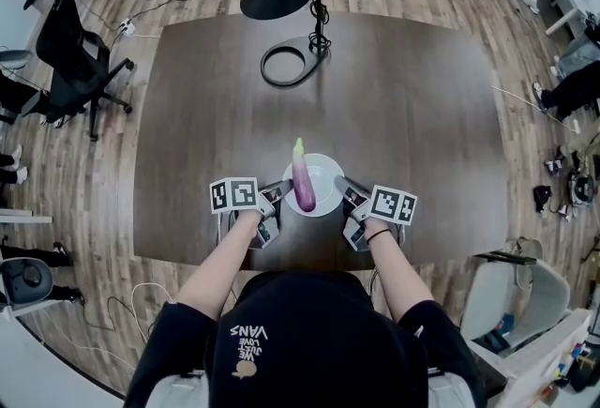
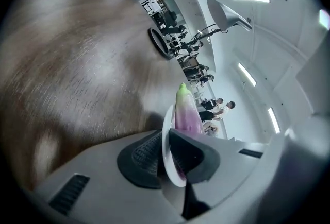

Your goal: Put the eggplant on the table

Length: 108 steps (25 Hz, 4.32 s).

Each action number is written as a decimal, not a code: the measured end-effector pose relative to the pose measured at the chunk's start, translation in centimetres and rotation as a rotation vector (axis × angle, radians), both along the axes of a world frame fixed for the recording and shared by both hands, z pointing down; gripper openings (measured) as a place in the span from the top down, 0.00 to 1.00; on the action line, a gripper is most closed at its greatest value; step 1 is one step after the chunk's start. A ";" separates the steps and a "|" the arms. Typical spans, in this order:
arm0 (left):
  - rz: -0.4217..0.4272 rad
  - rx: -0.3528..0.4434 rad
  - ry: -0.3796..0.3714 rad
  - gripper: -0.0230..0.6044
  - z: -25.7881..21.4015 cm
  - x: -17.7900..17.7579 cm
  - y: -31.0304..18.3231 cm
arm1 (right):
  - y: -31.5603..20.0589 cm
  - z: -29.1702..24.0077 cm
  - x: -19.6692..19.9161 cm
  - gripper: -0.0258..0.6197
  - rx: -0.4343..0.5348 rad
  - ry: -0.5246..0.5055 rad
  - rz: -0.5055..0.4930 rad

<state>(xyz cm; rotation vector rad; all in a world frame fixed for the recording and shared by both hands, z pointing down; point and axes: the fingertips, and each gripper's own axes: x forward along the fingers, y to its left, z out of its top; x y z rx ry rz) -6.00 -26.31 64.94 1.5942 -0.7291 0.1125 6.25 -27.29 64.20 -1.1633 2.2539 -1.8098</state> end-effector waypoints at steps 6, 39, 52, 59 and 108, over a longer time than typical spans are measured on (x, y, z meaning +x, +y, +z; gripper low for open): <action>0.025 -0.046 -0.018 0.90 0.5 0.1 0.1 | -0.1 0.2 0.0 0.91 -0.033 0.006 -0.013; 0.065 -0.067 -0.124 0.89 1.5 -1.0 0.4 | -0.4 1.6 1.0 0.89 -0.099 0.192 -0.084; 0.065 -0.051 -0.123 0.89 1.5 -0.9 0.4 | -0.2 1.6 2.1 0.81 -0.081 0.269 -0.110; 0.044 -0.026 -0.122 0.89 1.1 -1.0 0.3 | 0.1 1.5 1.9 0.80 -0.068 0.270 -0.110; 0.009 0.938 -0.302 0.92 -20.5 -1.0 3.2 | 4.4 -19.6 0.1 0.90 0.761 0.505 0.016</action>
